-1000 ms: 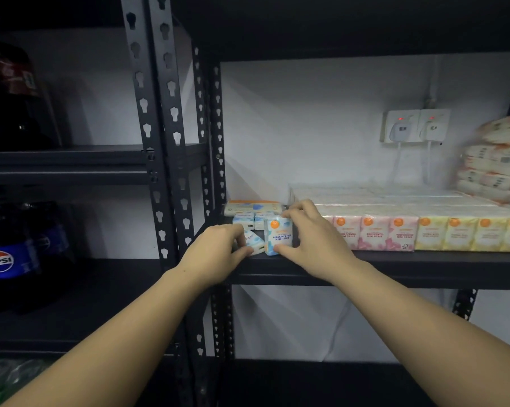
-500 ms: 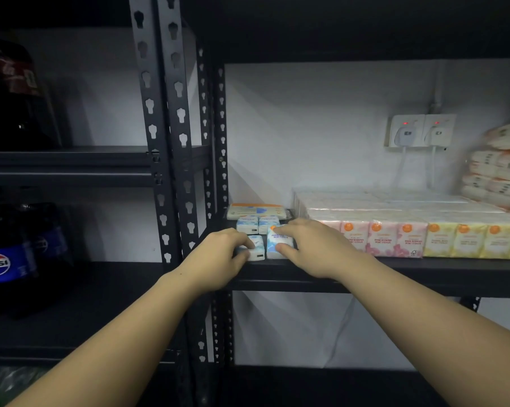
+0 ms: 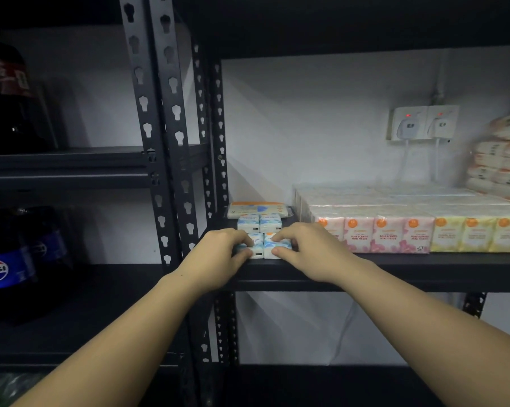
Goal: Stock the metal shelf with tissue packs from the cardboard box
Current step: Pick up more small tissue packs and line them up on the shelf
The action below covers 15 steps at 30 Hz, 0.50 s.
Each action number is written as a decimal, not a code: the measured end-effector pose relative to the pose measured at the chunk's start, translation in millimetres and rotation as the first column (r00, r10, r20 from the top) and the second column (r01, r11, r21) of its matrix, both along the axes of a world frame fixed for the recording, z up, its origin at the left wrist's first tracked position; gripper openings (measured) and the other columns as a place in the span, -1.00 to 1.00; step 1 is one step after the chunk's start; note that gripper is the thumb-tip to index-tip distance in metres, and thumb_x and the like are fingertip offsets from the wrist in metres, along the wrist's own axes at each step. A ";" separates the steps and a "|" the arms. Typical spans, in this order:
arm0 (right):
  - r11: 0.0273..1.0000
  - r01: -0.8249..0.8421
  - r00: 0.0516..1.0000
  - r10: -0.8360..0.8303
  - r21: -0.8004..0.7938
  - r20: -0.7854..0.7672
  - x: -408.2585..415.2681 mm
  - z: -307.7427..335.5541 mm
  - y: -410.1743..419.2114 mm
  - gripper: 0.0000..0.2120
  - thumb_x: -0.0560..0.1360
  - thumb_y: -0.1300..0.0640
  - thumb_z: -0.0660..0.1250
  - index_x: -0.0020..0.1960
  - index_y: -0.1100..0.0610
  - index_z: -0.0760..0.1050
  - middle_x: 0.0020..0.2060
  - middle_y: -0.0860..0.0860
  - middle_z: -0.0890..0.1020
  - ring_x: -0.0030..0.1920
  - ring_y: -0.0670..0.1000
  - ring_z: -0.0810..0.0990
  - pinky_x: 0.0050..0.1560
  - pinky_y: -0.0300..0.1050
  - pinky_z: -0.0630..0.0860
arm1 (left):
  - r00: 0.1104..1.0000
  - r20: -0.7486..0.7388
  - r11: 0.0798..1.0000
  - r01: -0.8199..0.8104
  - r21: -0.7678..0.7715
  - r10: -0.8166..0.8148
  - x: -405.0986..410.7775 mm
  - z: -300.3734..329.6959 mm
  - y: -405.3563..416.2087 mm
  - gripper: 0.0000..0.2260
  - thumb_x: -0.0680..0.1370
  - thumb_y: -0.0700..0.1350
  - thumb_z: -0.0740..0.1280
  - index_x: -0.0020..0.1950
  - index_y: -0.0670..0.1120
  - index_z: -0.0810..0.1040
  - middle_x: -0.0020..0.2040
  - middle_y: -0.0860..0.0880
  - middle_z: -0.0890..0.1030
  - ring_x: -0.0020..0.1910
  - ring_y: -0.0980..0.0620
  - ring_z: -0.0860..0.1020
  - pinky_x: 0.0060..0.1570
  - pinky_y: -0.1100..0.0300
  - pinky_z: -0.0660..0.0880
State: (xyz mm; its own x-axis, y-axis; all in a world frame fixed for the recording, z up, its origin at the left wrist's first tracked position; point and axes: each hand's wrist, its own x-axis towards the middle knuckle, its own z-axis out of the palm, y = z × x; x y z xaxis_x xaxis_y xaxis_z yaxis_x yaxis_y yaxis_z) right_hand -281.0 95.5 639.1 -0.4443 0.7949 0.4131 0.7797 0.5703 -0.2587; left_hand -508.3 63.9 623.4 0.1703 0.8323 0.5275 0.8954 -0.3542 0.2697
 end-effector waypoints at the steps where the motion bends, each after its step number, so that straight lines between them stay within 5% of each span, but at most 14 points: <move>1: 1.000 -0.004 1.000 0.004 -0.002 -0.008 -0.9 -0.4 0.1 -0.62 0.61 -0.16 0.34 0.38 -0.08 0.57 0.26 -0.05 0.60 0.12 -0.06 0.51 0.09 -0.14 0.46 | 1.000 -0.007 1.000 -0.006 0.002 0.006 0.1 0.5 0.7 -0.85 0.63 0.04 0.37 0.18 0.09 0.65 0.17 0.12 0.64 0.14 0.11 0.55 0.07 0.26 0.40; 5: 1.000 0.002 0.999 -0.002 -0.010 -0.049 -3.0 -2.8 1.0 -0.61 0.60 -0.15 0.36 0.39 -0.08 0.57 0.23 -0.03 0.61 0.08 -0.08 0.49 0.06 -0.15 0.45 | 1.000 -0.011 1.000 -0.016 -0.001 0.016 1.5 2.1 -0.1 -0.84 0.64 0.03 0.37 0.19 0.08 0.65 0.20 0.10 0.65 0.16 0.10 0.55 0.05 0.28 0.37; 11: 0.999 -0.019 1.000 0.019 0.034 -0.016 3.5 1.4 -2.9 -0.51 0.58 -0.19 0.37 0.46 -0.06 0.49 0.37 -0.07 0.54 0.32 -0.02 0.49 0.32 -0.03 0.48 | 1.000 0.025 1.000 -0.003 0.000 0.003 0.9 5.1 0.0 -0.77 0.60 0.09 0.42 0.24 0.11 0.62 0.19 0.14 0.62 0.10 0.18 0.51 0.07 0.28 0.39; 15: 0.974 -0.060 0.993 0.080 0.219 -0.084 18.3 18.9 -0.9 -0.62 0.57 -0.16 0.40 0.31 -0.01 0.60 0.19 -0.12 0.59 0.06 -0.11 0.51 0.21 -0.04 0.53 | 0.998 0.018 0.996 0.064 0.054 -0.065 11.7 8.6 2.1 -0.64 0.54 0.18 0.46 0.30 0.11 0.64 0.19 0.17 0.61 0.17 0.18 0.53 0.21 0.22 0.47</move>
